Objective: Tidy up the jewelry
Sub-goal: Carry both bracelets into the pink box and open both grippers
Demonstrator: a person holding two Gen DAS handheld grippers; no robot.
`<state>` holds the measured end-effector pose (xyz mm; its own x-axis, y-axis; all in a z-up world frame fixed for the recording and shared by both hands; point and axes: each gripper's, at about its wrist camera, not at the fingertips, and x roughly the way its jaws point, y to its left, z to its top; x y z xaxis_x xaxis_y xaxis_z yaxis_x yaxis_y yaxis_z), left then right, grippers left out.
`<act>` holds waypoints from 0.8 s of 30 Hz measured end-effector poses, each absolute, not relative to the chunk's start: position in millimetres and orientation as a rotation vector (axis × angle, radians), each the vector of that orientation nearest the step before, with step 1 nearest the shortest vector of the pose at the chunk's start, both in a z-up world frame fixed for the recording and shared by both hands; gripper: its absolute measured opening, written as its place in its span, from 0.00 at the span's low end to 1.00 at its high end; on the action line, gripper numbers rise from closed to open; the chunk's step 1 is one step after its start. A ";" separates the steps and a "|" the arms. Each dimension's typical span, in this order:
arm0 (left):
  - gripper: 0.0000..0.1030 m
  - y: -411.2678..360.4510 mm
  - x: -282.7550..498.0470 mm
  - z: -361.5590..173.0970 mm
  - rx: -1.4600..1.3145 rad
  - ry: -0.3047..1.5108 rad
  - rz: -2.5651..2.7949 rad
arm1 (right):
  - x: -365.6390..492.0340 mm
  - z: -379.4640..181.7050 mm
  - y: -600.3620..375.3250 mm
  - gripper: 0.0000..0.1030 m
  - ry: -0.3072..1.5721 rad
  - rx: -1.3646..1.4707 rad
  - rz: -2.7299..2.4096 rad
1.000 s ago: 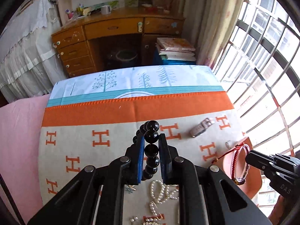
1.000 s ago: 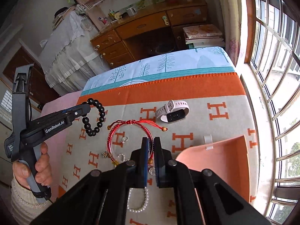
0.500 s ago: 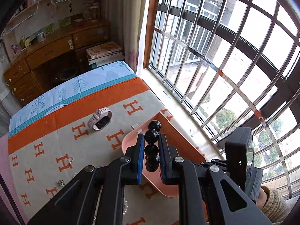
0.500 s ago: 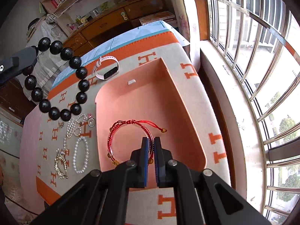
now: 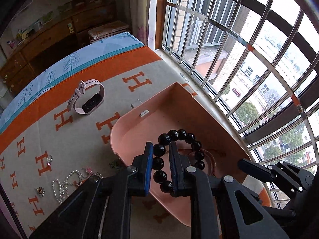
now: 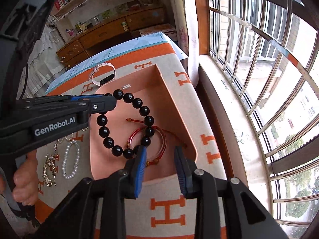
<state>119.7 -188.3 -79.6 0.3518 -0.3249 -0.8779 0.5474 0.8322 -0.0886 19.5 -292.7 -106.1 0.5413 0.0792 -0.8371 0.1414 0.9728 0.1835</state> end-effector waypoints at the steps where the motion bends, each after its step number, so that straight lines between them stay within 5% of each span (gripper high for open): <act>1: 0.22 -185.3 118.5 -79.8 0.234 1.065 -0.563 | 18.1 -104.7 -291.6 0.40 0.992 0.240 -0.028; 6: 0.62 -164.2 106.5 -69.4 0.213 0.997 -0.479 | 13.1 -97.5 -281.1 0.48 0.950 0.211 0.008; 24: 0.75 -83.5 44.0 -64.5 0.244 0.907 -0.221 | 9.6 -97.3 -261.3 0.48 0.949 0.169 0.023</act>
<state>44.0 -83.5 -64.5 0.5973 -0.0861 -0.7974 0.2903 0.9500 0.1149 9.6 -261.3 -97.3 0.5832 0.0936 -0.8070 0.0548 0.9865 0.1540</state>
